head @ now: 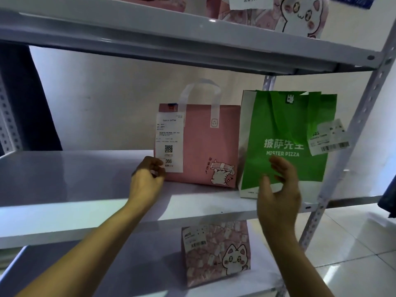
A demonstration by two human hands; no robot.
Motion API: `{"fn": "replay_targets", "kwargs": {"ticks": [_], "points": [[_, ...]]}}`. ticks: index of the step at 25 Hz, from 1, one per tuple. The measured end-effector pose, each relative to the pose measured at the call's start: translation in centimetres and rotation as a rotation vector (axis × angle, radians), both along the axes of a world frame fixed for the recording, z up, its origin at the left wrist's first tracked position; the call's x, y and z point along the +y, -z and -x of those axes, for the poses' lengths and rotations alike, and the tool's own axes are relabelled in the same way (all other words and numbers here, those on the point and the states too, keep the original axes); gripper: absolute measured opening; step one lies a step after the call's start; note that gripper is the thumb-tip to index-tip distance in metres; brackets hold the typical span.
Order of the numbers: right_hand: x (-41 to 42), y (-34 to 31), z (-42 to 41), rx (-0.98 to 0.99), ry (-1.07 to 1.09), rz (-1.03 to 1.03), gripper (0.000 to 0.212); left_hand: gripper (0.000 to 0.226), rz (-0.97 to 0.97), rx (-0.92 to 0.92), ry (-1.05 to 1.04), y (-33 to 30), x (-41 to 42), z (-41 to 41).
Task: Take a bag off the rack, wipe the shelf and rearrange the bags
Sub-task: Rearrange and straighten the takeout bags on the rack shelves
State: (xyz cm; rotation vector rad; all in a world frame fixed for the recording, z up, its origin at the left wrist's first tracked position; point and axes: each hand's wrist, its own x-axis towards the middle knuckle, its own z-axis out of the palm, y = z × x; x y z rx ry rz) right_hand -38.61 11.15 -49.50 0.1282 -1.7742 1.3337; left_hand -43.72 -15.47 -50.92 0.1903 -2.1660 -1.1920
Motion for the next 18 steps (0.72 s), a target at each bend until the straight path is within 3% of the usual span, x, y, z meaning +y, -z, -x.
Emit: {"fn": "replay_targets", "kwargs": {"ticks": [5, 9, 13, 18], "points": [[-3.7, 1.3, 1.1, -0.293, -0.25, -0.071, 0.051, 0.027, -0.024, -0.015, -0.035, 0.6, -0.7, 1.0], [-5.7, 2.1, 2.5, -0.417, -0.263, -0.157, 0.067, 0.045, -0.063, -0.079, -0.004, 0.8, -0.8, 1.4], [-6.3, 1.8, 3.4, -0.459, -0.203, -0.224, 0.076, 0.039, -0.137, -0.102, 0.052, 0.5, -0.6, 1.3], [-6.7, 2.1, 5.1, -0.519, -0.194, -0.088, 0.069, 0.032, -0.225, -0.09, 0.043, 0.3, -0.2, 1.1]]}}
